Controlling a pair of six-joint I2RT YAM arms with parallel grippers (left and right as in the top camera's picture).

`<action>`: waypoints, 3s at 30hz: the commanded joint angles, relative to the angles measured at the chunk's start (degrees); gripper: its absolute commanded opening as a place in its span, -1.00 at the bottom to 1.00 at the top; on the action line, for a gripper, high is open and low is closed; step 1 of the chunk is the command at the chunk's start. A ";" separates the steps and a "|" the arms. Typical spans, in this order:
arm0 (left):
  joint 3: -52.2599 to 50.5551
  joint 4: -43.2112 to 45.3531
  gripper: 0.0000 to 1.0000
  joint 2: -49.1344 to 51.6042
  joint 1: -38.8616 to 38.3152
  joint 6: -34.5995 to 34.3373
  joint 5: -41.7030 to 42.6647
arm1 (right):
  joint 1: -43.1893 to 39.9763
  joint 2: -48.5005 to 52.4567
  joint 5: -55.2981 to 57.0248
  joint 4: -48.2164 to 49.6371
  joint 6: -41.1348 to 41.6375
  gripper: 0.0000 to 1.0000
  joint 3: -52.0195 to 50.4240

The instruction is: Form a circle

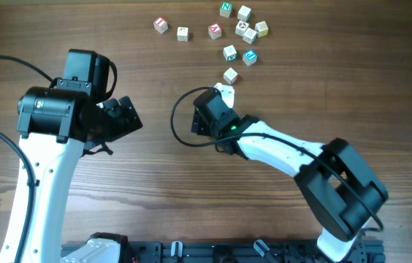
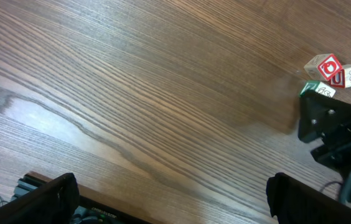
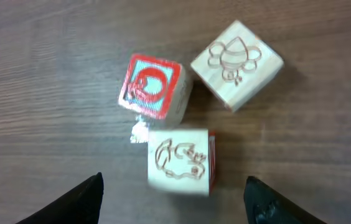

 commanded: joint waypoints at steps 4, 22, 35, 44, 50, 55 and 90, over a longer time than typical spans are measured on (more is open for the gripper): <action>0.15 -0.02 1.00 -0.37 0.00 -0.96 -0.96 | 0.22 1.77 4.68 1.97 -3.43 0.29 -0.13; 0.15 -0.02 1.00 -0.37 0.00 -0.96 -0.96 | 0.22 3.61 4.48 4.57 -5.95 0.08 -0.13; 0.15 -0.02 1.00 -0.37 0.00 -0.96 -0.96 | 0.20 5.44 4.44 5.86 -5.95 -0.24 -0.13; 0.15 -0.02 1.00 -0.37 0.00 -0.96 -0.98 | 0.22 5.14 4.42 4.37 -5.44 -0.53 0.48; 0.15 -0.02 1.00 -0.37 0.00 -0.96 -0.98 | 0.22 3.56 4.46 -0.48 -2.34 -0.62 0.85; 0.15 -0.02 1.00 -0.37 0.00 -0.96 -0.96 | 0.22 3.23 4.57 -1.29 -0.76 -0.63 0.85; 0.15 -0.02 1.00 -0.37 0.00 -0.96 -0.96 | 0.22 2.34 5.81 0.11 -1.46 -0.30 0.85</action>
